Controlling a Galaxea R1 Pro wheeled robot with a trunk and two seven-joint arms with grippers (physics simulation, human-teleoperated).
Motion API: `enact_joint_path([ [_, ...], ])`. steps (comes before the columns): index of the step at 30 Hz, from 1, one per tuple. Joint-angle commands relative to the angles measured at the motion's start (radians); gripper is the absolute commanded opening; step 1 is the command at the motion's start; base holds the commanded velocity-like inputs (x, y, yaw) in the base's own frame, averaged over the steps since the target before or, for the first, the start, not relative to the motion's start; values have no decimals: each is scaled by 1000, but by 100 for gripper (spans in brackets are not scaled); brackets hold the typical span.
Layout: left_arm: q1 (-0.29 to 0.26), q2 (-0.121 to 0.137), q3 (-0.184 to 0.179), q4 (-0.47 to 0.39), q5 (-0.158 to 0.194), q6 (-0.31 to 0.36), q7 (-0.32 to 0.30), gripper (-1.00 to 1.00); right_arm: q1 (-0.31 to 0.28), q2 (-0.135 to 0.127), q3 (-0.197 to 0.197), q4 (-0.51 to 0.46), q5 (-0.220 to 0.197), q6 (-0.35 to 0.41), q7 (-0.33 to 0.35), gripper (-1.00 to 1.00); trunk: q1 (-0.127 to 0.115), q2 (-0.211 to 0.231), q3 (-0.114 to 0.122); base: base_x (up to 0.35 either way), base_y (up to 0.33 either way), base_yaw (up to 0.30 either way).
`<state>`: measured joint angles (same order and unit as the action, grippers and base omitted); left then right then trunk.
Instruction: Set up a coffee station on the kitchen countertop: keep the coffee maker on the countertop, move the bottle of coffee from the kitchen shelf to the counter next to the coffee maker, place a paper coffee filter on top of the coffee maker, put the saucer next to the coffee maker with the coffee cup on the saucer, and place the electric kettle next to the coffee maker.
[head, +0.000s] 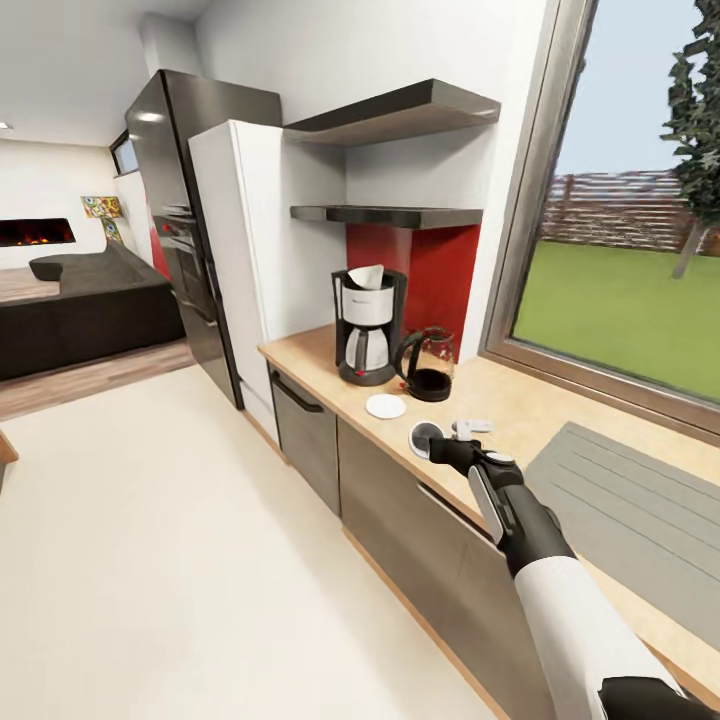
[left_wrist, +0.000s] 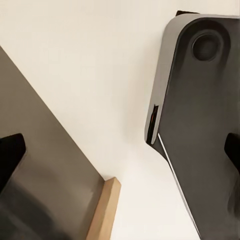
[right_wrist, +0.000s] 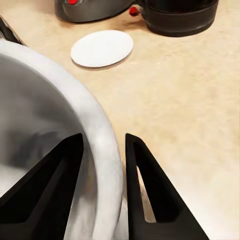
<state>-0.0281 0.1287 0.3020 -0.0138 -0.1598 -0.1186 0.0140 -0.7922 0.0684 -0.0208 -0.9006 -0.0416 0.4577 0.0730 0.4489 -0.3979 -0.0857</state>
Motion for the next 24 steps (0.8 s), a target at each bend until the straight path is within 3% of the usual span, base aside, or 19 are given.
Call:
enact_joint_path([
  [1, -1, 0, 8, 2, -10, -4, 2, 100, -1, 1, -2, -1, -4, 5, 2, -100, 1, -2, -2, 292, 222, 0],
  [24, -1, 0, 8, 2, -10, -4, 2, 100, -1, 4, -2, -3, -6, 4, -1, -100, 1, -2, -1, 289, 226, -32],
])
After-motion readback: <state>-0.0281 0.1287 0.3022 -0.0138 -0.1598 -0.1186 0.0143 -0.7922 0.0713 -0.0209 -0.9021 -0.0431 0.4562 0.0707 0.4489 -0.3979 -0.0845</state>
